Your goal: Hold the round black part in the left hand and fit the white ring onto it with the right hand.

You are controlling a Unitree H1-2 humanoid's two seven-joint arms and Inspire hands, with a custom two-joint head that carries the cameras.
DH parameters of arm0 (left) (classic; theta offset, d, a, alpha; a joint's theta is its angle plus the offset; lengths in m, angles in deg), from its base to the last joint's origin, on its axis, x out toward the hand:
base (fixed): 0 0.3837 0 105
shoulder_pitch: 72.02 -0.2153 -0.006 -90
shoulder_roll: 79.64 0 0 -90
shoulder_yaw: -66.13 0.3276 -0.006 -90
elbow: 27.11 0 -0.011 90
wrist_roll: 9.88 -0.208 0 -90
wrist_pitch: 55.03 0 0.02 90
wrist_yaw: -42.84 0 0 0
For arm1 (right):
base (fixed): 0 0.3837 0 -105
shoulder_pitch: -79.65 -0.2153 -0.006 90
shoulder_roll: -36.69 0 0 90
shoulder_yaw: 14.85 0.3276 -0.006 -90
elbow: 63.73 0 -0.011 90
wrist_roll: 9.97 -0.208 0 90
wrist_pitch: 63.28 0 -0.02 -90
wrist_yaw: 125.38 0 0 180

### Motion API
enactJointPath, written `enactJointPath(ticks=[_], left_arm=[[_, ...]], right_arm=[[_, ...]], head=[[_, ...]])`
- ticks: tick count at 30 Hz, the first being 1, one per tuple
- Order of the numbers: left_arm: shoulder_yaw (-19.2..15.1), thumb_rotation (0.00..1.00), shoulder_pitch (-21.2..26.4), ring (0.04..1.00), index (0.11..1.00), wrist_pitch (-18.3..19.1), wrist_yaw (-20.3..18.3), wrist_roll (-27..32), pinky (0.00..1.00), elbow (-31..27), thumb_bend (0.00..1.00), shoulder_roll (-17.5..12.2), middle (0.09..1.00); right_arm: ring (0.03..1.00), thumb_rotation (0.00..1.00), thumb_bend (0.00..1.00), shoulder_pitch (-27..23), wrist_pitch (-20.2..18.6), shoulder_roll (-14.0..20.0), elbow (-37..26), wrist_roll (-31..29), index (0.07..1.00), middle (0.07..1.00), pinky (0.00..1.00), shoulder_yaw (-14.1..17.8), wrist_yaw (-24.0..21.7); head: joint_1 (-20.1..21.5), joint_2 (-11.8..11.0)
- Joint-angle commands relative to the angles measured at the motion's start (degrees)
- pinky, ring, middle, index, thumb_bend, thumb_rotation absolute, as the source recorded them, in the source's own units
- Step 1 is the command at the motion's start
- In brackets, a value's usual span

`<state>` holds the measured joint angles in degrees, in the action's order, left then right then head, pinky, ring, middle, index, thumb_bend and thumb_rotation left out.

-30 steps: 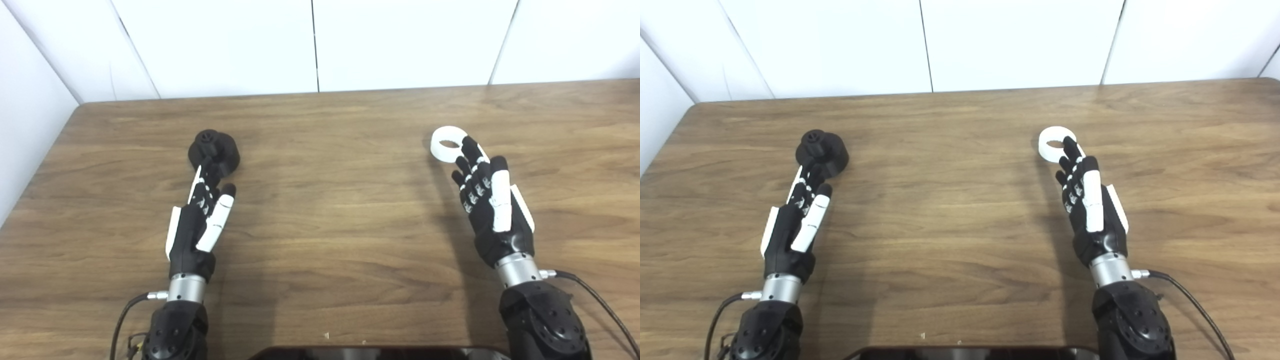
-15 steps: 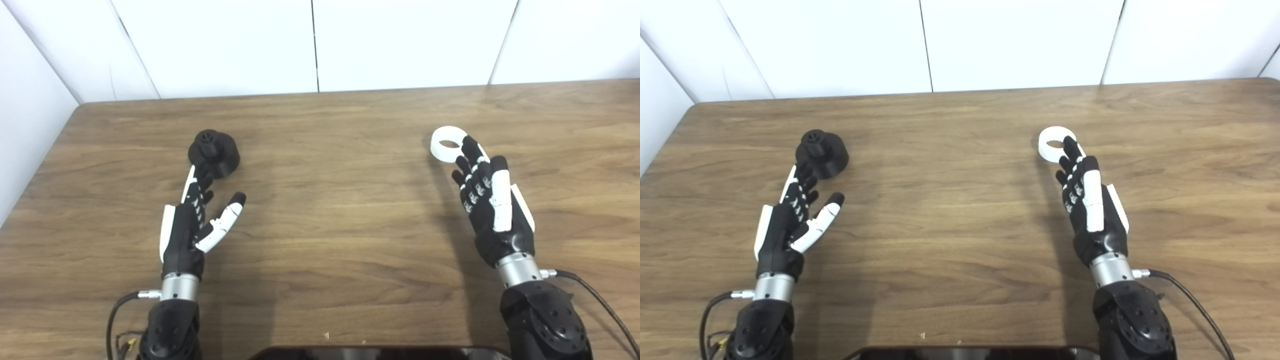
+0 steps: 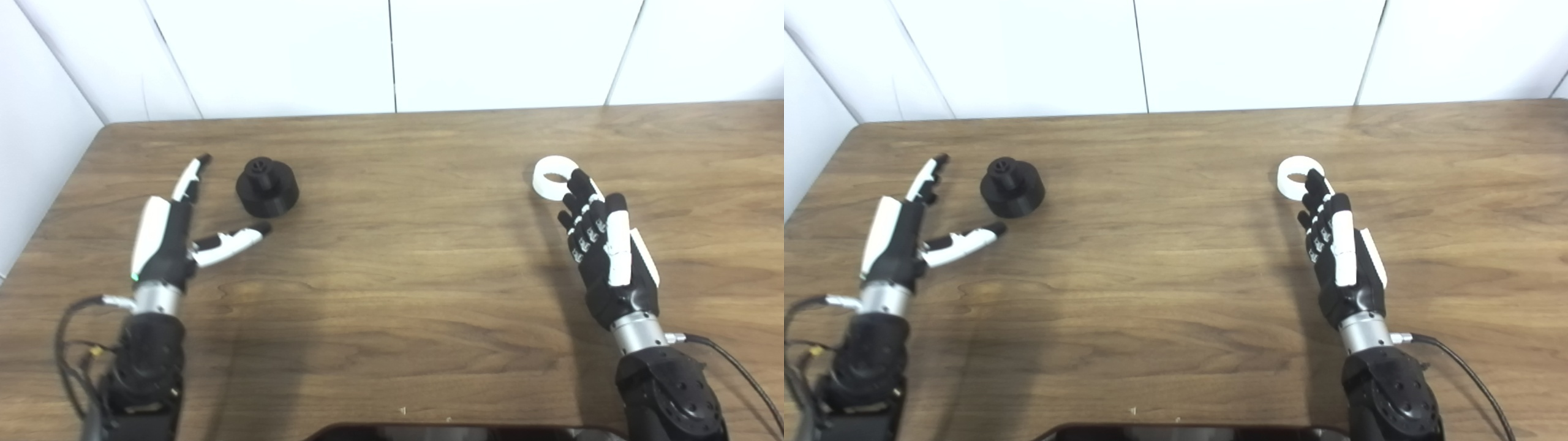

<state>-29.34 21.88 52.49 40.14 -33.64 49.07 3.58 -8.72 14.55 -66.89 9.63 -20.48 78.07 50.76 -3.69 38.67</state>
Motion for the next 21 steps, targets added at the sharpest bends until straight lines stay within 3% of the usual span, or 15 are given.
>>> enactJointPath(ticks=[1,6,16,21], left_arm=[[-0.11,0.28,3.11,0.992,0.958,-0.02,-1.31,-0.12,0.92,0.55,0.91,-2.95,1.0],[1.46,0.27,5.65,1.0,0.976,2.81,-4.53,-1.37,0.92,1.94,0.9,-5.61,1.0],[4.81,0.28,12.33,1.0,0.985,3.72,-10.38,-0.88,0.95,9.3,0.95,-10.46,1.0],[7.56,0.3,14.87,1.0,0.988,7.02,-14.17,-1.98,0.94,10.17,0.97,-12.7,1.0]], right_arm=[[1.0,1.0,0.61,-0.91,2.83,0.06,-0.8,0.0,0.957,0.988,1.0,-0.13,-0.35],[1.0,1.0,0.62,-1.13,2.64,-0.14,-0.63,0.07,0.959,0.988,1.0,-0.09,-0.15],[1.0,1.0,0.61,-0.98,2.49,0.18,-1.33,0.53,0.958,0.985,1.0,0.04,-0.04],[1.0,1.0,0.61,-0.9,2.28,0.07,-1.55,0.38,0.95,0.981,1.0,0.17,0.03]], head=[[-0.01,0.05],[0.1,-0.09],[0.34,-0.29],[0.21,-0.25]])
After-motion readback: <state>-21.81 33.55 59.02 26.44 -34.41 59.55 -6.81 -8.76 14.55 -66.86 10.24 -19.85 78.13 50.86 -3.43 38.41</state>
